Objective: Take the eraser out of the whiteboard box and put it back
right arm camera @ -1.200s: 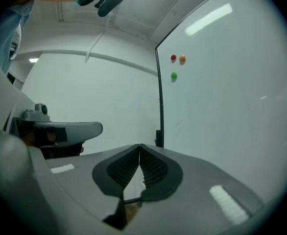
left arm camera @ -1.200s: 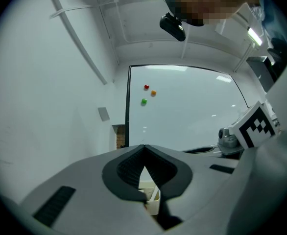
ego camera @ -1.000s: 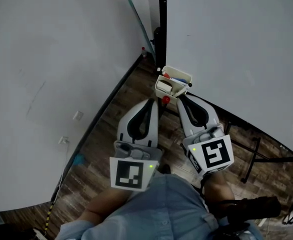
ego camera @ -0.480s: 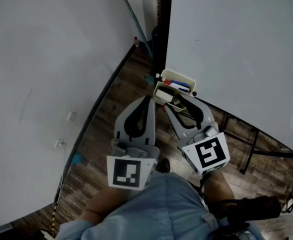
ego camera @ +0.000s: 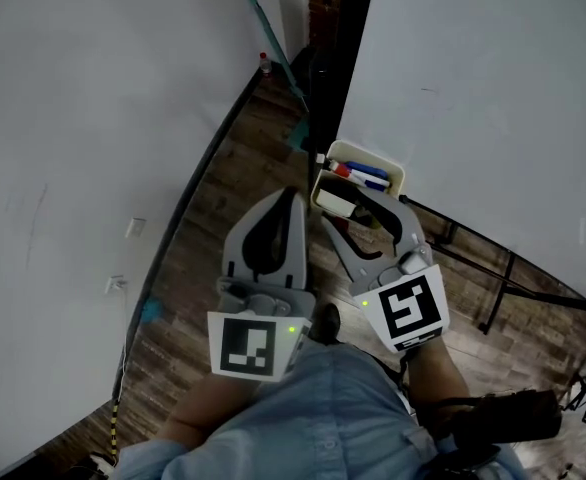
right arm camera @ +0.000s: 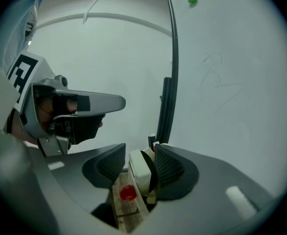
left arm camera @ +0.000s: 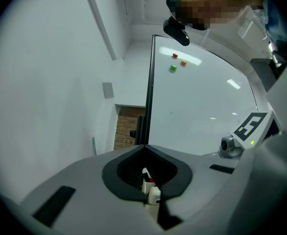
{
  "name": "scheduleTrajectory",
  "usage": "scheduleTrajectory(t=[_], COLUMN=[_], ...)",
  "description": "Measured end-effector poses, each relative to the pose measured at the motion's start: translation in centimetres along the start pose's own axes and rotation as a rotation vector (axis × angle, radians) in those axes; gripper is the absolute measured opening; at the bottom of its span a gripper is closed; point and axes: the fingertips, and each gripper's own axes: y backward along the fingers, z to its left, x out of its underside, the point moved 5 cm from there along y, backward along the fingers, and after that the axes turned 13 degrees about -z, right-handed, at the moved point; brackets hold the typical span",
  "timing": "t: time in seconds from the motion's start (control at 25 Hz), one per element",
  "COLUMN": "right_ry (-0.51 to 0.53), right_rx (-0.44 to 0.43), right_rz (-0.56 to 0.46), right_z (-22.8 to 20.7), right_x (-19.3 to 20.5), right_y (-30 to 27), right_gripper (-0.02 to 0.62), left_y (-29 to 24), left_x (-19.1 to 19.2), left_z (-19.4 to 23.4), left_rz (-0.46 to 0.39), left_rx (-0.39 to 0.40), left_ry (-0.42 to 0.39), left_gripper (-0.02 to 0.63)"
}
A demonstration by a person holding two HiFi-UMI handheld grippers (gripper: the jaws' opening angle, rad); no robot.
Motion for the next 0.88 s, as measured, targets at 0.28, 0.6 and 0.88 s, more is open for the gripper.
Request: scheduleTrajectory(t=[0.28, 0.6, 0.88], right_ry=[0.046, 0.178, 0.127], right_rx=[-0.052, -0.020, 0.003], right_rz=[0.099, 0.163, 0.108], right_z=[0.6, 0.6, 0.0], right_x=[1.4, 1.9, 1.4], right_y=[-1.6, -2.1, -1.7], right_gripper=[0.183, 0.125, 0.099], left_y=[-1.1, -2.0, -1.7], left_x=[1.2, 2.1, 1.6], left_z=[1.2, 1.7, 1.3], left_rz=[0.024, 0.041, 0.033], left_rx=[0.003, 0.008, 0.005], left_ry=[0.017, 0.024, 0.004], left_gripper=[0.005, 0.005, 0.005])
